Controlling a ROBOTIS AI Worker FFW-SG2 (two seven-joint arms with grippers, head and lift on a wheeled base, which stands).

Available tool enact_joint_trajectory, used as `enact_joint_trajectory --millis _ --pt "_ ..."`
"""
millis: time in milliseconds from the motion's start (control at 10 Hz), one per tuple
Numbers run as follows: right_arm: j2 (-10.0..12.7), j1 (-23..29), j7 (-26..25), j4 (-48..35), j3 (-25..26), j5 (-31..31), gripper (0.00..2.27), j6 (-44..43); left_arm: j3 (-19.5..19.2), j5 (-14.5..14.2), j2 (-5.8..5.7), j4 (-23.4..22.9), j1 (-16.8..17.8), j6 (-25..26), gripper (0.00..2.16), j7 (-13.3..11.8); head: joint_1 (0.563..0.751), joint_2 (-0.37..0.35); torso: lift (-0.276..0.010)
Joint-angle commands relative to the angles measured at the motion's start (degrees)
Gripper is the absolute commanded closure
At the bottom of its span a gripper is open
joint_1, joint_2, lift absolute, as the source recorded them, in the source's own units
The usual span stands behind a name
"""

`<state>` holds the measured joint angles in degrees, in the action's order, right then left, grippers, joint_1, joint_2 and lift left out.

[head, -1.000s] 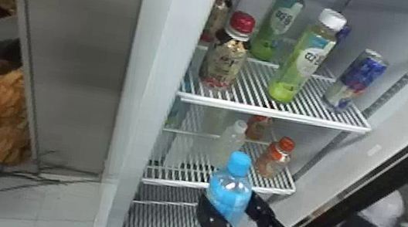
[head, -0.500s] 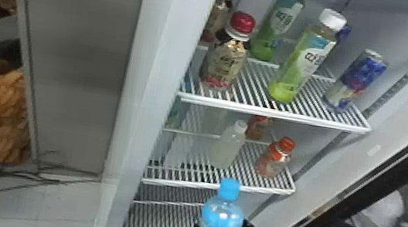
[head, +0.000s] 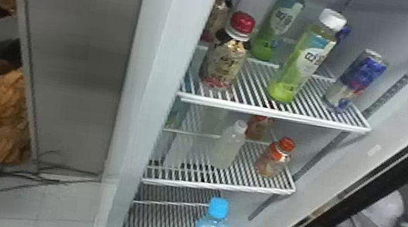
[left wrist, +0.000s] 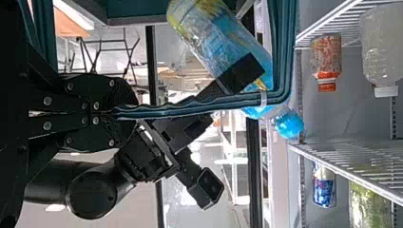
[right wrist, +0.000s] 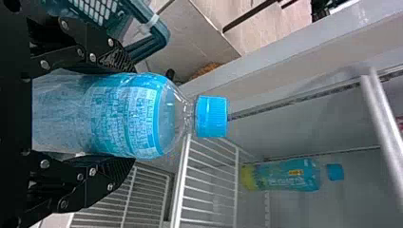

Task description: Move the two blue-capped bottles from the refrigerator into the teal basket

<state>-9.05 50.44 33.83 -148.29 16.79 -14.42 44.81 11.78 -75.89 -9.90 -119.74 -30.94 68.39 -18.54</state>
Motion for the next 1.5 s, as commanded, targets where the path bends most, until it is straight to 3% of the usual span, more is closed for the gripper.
enact_joint_trajectory --millis 0,500,800,1200,1400 --pt "0.0 -0.5 0.4 1.1 0.0 0.4 0.5 -0.4 0.0 0.0 0.06 0.0 -0.1 0.0 1.16 0.0 0.695 -0.35 -0.16" --pt "0.7 -3.8 1.8 8.3 0.1 1.2 0.44 -14.6 0.0 0.0 0.23 0.0 -0.1 -0.3 1.16 0.0 0.695 -0.35 -0.16" --pt "1.7 -9.0 -0.2 17.6 -1.8 1.9 0.44 -26.2 0.2 0.0 0.32 0.0 0.0 -0.3 1.16 0.1 0.695 -0.35 -0.16" --pt "1.1 -17.3 -1.3 31.4 -4.0 4.5 0.44 -42.6 0.1 0.0 0.5 0.1 -0.1 -0.5 1.16 0.1 0.695 -0.35 -0.16" --pt "0.5 -21.8 -2.6 38.0 -6.1 4.4 0.45 -46.4 0.0 -0.1 0.67 0.0 0.0 -0.6 1.16 0.0 0.695 -0.35 -0.16"
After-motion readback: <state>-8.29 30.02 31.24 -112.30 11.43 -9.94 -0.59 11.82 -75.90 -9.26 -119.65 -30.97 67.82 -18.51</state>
